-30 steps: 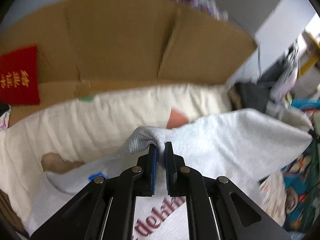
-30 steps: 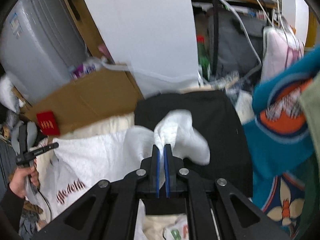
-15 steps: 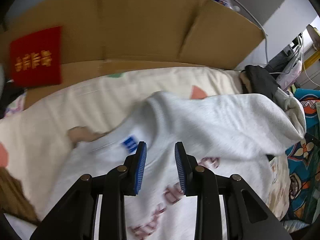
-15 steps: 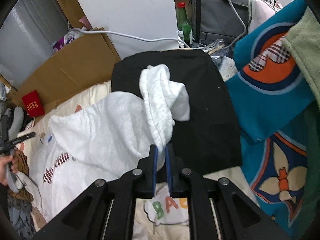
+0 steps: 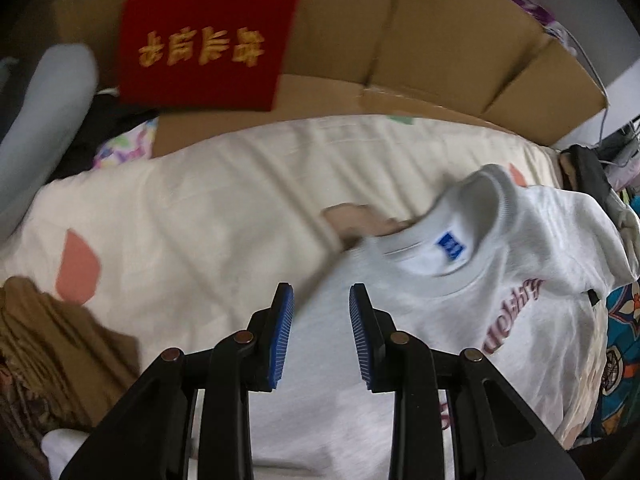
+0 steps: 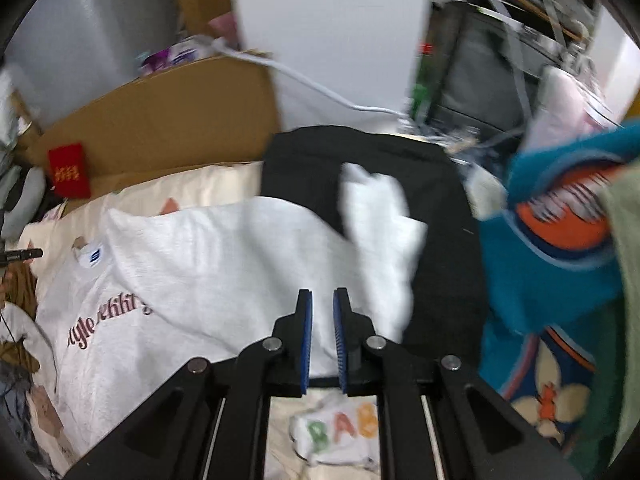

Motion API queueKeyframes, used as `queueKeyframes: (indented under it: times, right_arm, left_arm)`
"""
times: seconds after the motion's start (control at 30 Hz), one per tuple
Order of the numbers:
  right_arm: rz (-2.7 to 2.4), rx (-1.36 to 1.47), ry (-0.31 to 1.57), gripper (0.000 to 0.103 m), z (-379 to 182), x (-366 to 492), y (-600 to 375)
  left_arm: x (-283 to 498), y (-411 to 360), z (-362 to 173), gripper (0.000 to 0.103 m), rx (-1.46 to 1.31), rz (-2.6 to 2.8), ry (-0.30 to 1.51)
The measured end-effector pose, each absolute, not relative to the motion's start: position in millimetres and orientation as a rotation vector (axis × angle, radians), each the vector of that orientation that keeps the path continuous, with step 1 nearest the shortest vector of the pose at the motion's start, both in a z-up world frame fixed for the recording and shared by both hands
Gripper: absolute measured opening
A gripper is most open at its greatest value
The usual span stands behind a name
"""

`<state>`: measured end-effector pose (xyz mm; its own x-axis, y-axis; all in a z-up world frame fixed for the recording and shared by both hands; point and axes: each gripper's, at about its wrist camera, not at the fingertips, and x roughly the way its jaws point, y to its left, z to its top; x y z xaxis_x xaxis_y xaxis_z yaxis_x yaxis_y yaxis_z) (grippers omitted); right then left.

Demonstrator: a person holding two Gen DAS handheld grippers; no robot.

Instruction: Fold clothes

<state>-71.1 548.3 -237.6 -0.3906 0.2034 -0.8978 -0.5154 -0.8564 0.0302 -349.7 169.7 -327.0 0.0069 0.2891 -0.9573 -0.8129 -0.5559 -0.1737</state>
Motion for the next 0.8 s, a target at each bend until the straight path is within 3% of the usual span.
queueKeyframes:
  times: [0.53, 0.6, 0.67, 0.73, 0.8]
  right_arm:
    - [2.329, -1.613, 0.599, 0.012, -310.4, -207.4, 523.3]
    - [2.346, -1.642, 0.576, 0.017, -314.7, -225.1, 519.8]
    - [2.374, -1.677, 0.542, 0.028, -319.6, -245.2, 515.2]
    - [2.412, -1.705, 0.506, 0.031, -325.6, -264.6, 511.2]
    - [2.437, -1.742, 0.445, 0.031, -335.1, -284.1, 507.1]
  left_arm:
    - [-382.1, 89.6, -379.4, 0.029, -1.657, 1.679, 0.542]
    - [-379.8, 82.7, -387.3, 0.029, -1.674, 1.677, 0.566]
    - [-378.0, 77.2, -392.8, 0.029, -1.693, 1.682, 0.586]
    - [-376.2, 70.9, -396.5, 0.030, -1.715, 1.677, 0.558]
    - [-374.5, 66.2, -397.5, 0.053, -1.717, 1.684, 0.539]
